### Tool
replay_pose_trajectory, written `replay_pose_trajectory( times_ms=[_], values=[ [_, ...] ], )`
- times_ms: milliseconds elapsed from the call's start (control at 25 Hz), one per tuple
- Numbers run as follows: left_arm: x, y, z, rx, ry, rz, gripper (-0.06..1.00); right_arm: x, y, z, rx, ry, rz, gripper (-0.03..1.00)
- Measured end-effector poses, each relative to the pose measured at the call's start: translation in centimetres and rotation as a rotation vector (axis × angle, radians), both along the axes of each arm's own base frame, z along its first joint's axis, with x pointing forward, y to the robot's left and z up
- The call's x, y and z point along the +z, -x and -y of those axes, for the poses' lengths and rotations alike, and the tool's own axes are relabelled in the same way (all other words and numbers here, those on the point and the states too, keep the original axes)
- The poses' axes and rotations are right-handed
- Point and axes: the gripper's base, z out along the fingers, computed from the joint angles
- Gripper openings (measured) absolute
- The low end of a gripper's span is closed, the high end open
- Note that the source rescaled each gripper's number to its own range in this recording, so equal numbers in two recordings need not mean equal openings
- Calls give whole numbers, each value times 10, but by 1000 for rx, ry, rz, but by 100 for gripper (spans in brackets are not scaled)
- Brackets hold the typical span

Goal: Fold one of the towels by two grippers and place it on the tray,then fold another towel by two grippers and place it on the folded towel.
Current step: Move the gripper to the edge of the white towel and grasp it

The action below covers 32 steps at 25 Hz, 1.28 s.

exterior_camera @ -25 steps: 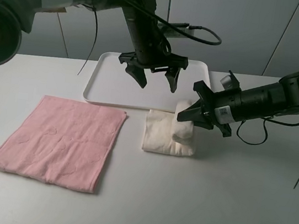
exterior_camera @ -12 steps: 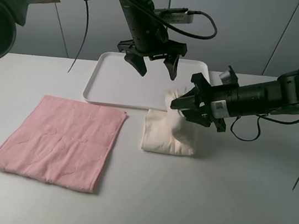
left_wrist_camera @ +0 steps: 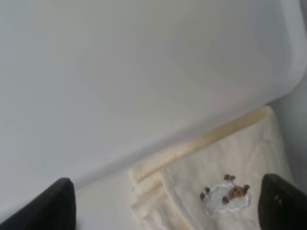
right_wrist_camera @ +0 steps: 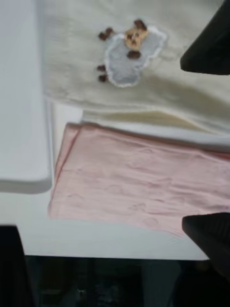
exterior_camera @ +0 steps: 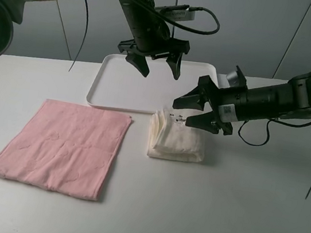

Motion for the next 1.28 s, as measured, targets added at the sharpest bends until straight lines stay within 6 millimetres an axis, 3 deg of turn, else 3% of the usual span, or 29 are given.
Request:
replay_pose_trajectory(
  times_ms=[320, 480, 640, 880, 1280],
  values=[
    [0, 0, 0, -15, 3, 2, 98, -6, -6, 38, -71, 72, -47, 66],
    [0, 0, 1, -15, 4, 2, 98, -14, -2, 46, -35, 180, -74, 66],
    [0, 0, 1, -17, 5, 2, 98, -15, -2, 45, -31, 200, -75, 66],
    [0, 0, 1, -17, 4, 2, 98, -28, 4, 26, 15, 231, -95, 66],
    [0, 0, 1, -19, 6, 2, 97, -39, 3, 20, -21, 216, -125, 61]
  ],
)
